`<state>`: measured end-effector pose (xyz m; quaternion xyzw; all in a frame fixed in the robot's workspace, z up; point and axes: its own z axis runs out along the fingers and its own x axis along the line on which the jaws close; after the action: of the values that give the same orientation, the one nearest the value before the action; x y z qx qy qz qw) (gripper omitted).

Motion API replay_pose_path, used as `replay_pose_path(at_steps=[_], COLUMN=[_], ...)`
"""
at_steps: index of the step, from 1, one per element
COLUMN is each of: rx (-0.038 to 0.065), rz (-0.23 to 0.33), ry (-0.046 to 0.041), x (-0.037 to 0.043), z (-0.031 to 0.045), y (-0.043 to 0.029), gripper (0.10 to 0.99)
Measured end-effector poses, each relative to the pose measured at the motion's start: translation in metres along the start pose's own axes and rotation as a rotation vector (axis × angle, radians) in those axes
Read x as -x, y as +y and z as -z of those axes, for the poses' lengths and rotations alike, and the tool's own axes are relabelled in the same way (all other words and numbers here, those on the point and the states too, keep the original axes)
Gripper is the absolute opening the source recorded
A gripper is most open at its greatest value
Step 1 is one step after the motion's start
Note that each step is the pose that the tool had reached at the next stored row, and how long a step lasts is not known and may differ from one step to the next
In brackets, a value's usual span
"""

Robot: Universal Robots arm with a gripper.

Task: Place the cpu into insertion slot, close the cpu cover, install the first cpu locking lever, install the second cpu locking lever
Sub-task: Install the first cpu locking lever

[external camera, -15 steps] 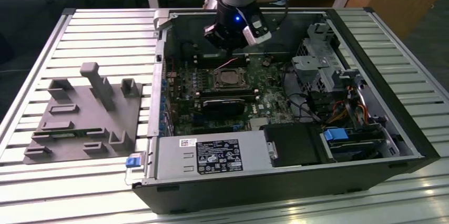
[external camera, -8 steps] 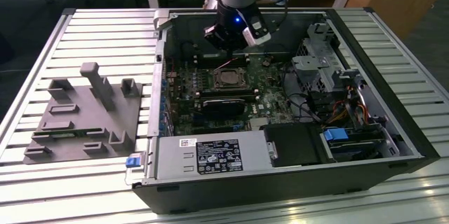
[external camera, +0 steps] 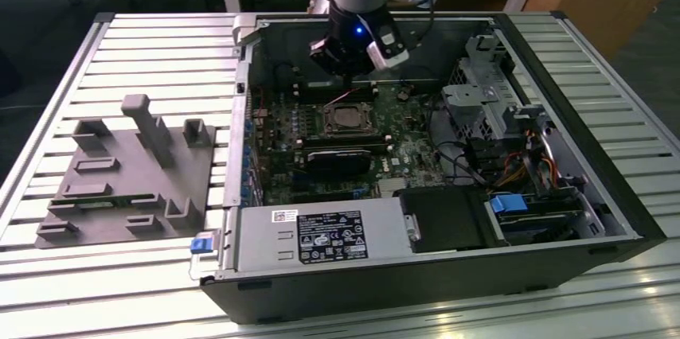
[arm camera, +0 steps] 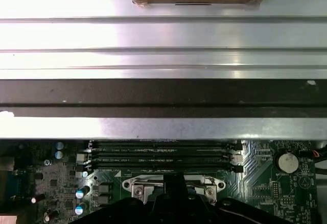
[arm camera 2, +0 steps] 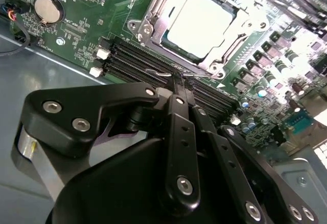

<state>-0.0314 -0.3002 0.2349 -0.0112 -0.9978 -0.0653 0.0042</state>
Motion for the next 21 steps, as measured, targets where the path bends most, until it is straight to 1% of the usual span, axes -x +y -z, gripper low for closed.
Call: replay_pose_path(at_steps=[6, 15, 21], rx=[0.0, 0.0, 0.0], rz=[0.0, 0.0, 0.0], ry=[0.0002, 0.0, 0.0001], x=[0.0017, 0.0056, 0.0079], z=[-0.0053, -0.008, -0.0105], y=[0.0007, 0.0036, 0.0039], gripper=[0.106, 0.106, 0.106])
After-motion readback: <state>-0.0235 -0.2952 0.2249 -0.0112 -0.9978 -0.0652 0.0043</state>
